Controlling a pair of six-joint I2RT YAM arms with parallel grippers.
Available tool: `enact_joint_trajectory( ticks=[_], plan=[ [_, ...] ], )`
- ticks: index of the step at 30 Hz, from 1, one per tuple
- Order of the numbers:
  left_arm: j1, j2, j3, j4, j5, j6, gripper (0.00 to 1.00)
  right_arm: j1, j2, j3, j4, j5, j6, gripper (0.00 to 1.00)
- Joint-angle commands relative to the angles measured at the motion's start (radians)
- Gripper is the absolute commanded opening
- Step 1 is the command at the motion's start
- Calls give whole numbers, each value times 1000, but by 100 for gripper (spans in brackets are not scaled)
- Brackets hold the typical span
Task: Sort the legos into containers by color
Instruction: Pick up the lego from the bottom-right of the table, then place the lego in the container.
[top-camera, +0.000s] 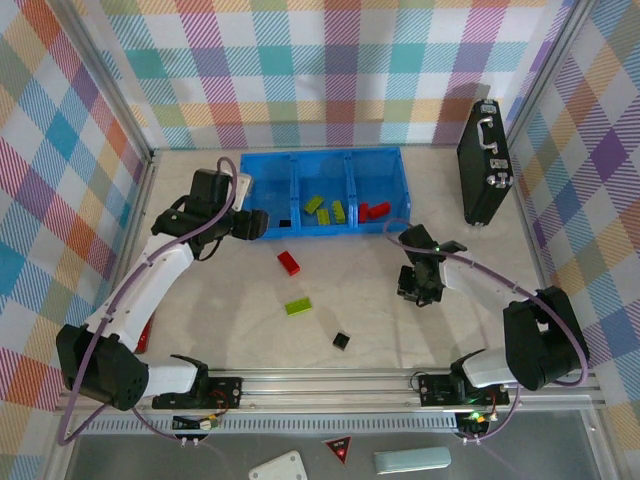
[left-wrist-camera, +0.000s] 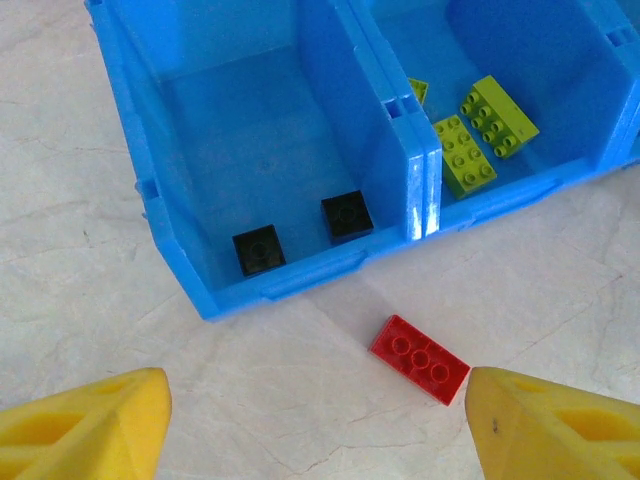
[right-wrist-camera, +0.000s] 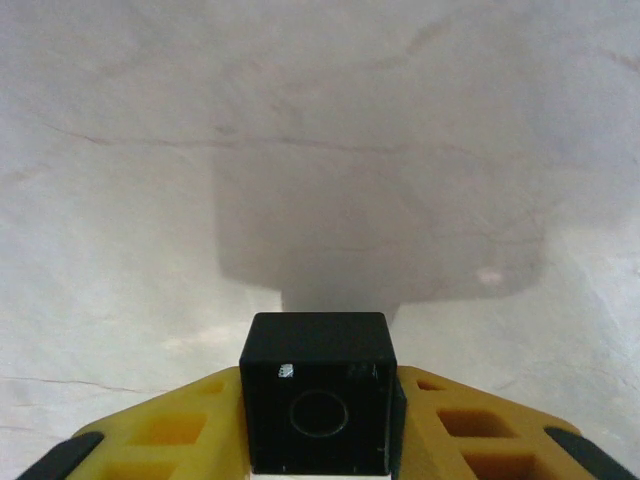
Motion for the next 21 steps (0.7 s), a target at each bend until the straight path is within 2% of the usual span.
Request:
enact_joint_trajectory(
  ticks=[1,14,21],
  plan=[
    [14,-42,-29,49,1,13,77,12,33,73,-24,-23,-11,36],
    [14,-42,-71,89,20,-17,76,208,304,437,-64,-15,-27,35],
    [14,-90,-92,105,-61,-4,76,314,484,691,-103,-28,-49,35]
  ],
)
